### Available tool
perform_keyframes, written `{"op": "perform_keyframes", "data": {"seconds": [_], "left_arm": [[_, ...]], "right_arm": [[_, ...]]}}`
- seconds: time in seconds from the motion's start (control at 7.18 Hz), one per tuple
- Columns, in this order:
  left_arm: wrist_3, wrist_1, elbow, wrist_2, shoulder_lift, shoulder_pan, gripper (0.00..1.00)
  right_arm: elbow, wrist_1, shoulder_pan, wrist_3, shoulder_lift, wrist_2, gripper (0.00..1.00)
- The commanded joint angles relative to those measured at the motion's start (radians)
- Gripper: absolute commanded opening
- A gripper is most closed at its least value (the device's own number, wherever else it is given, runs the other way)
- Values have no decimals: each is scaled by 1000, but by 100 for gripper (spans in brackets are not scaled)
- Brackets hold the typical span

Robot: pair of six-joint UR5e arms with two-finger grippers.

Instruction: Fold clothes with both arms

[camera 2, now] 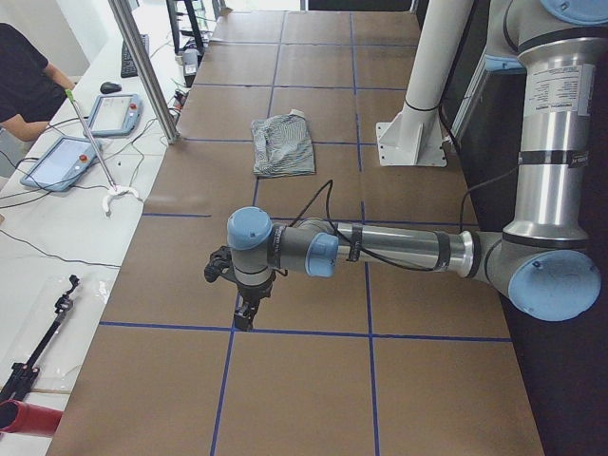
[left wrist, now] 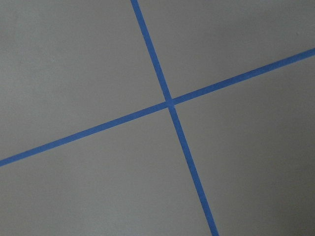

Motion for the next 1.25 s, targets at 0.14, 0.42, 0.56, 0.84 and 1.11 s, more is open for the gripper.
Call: {"op": "perform_keyframes", "data": {"seconds": [0.14,0.42,0.56,0.84,1.11], "left_arm": [[0,2,3,-6,-1,1,100],[0,2,5,-6,4,1,100],[0,0,5,-6,5,1,100],[0,-1,7,-6,4,1,100],[0,-3,10,-6,7,1,100]], "right_arm": [[-27,2,0,29,-1,-6,100],[-49,2,0,48,-2,-11,100],[-52,31,0,85,-5,-14,100],[-54,132,0,177,-28,-43,100],[-54,134,0,196,-27,-41,100]]}}
